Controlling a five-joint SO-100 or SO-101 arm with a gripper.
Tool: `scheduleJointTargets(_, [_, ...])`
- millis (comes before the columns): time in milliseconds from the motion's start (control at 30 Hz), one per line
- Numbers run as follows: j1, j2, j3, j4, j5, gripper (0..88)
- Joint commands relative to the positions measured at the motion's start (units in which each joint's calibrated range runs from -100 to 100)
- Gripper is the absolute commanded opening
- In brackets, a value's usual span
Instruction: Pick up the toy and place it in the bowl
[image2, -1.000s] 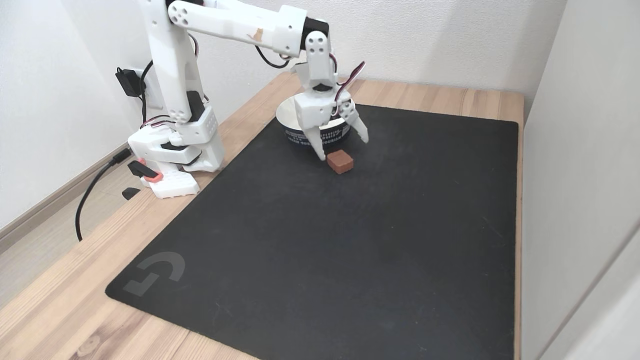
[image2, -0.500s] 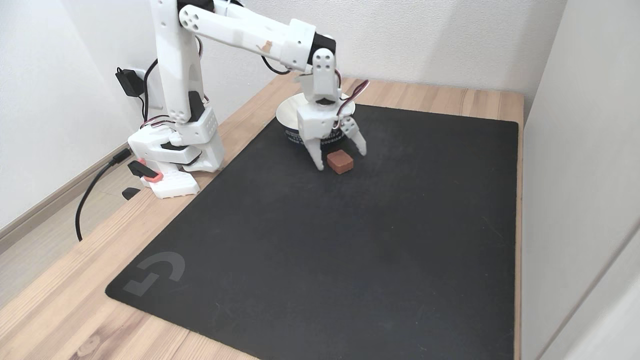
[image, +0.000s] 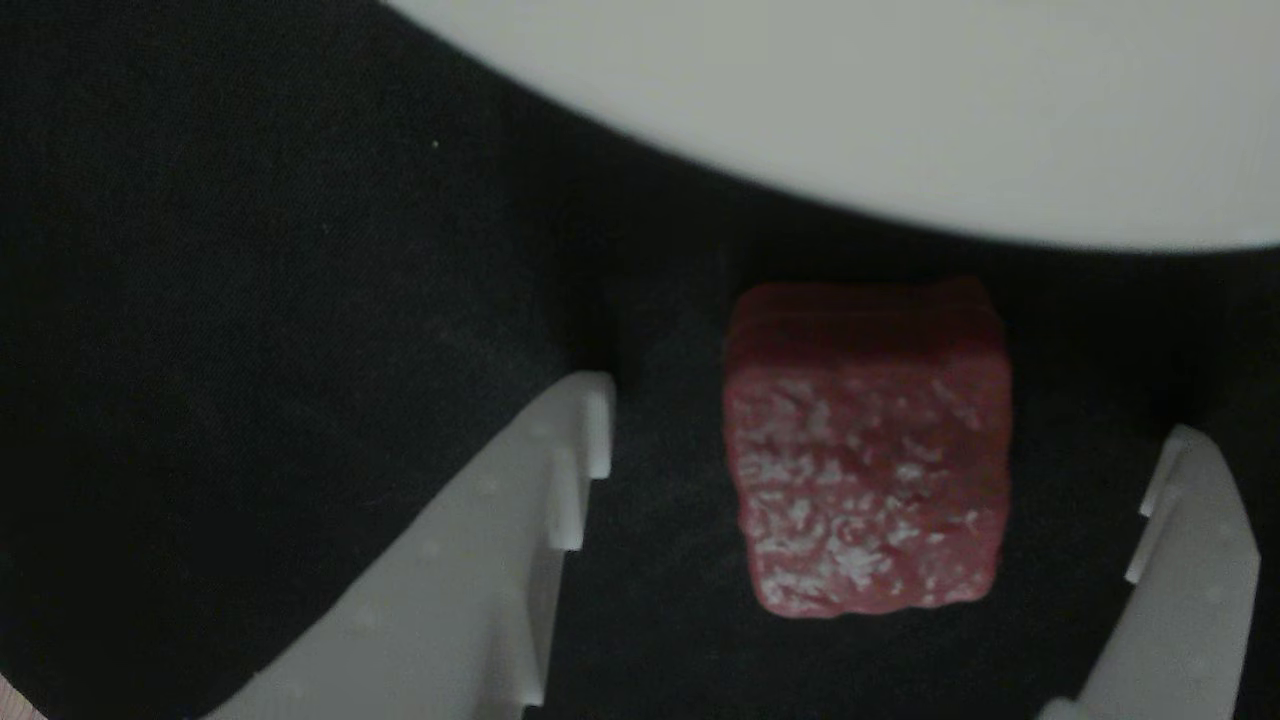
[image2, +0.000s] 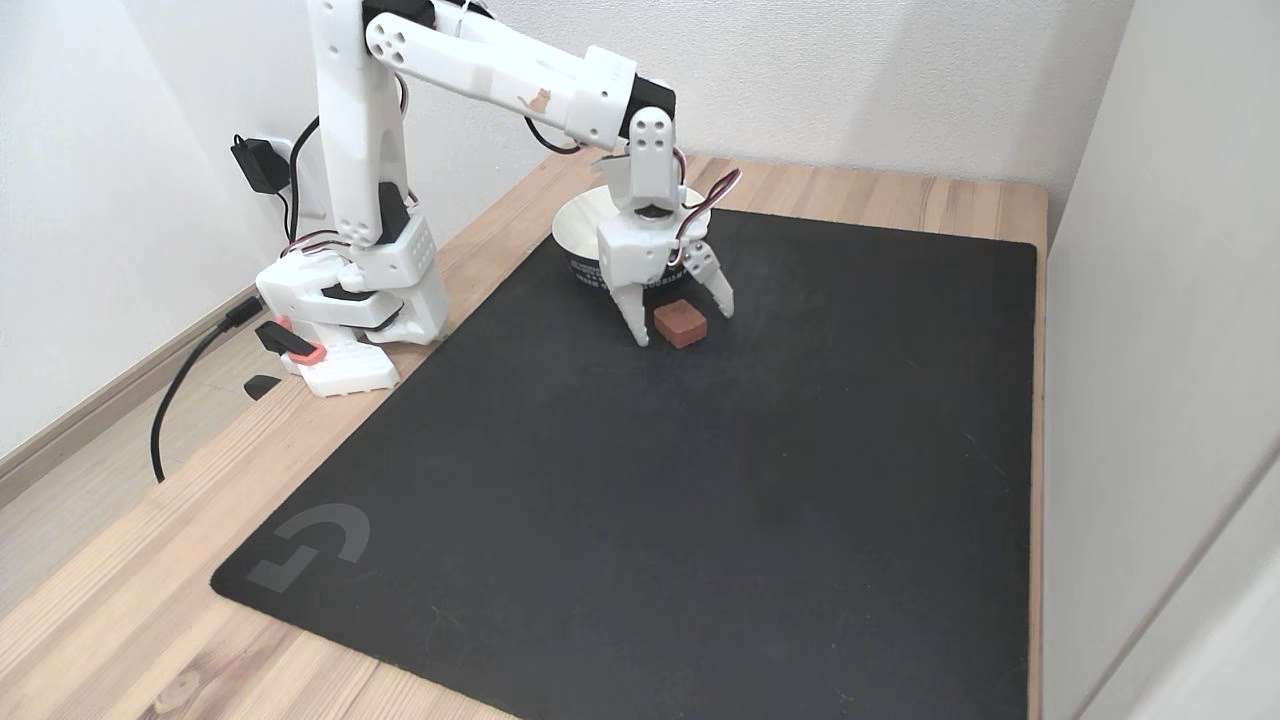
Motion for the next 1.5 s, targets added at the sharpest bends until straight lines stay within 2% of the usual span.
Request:
scheduleJointTargets(0, [0.49,0.31,-1.31,0.17,0.17,36.8])
scheduleJointTargets(200, [0.40,1.56,-1.31,0.25,0.17,36.7])
scheduleJointTargets(267, [0.40,1.56,-1.31,0.17,0.17,33.5])
scheduleJointTargets(333, [0.40,1.56,-1.31,0.00,0.07,26.8])
scheduleJointTargets(367, [0.40,1.56,-1.40,-0.09,-0.09,18.4])
scheduleJointTargets(500, [0.40,1.56,-1.40,-0.09,0.12,1.8])
scheduleJointTargets(967, [-0.10,0.39,-3.39,-0.17,-0.20,2.6])
scheduleJointTargets(1200, [-3.11,-8.36,-7.44,-0.09,-0.51,2.6])
scheduleJointTargets(1467, [-12.90,-17.61,-3.39,-0.09,-6.15,2.6])
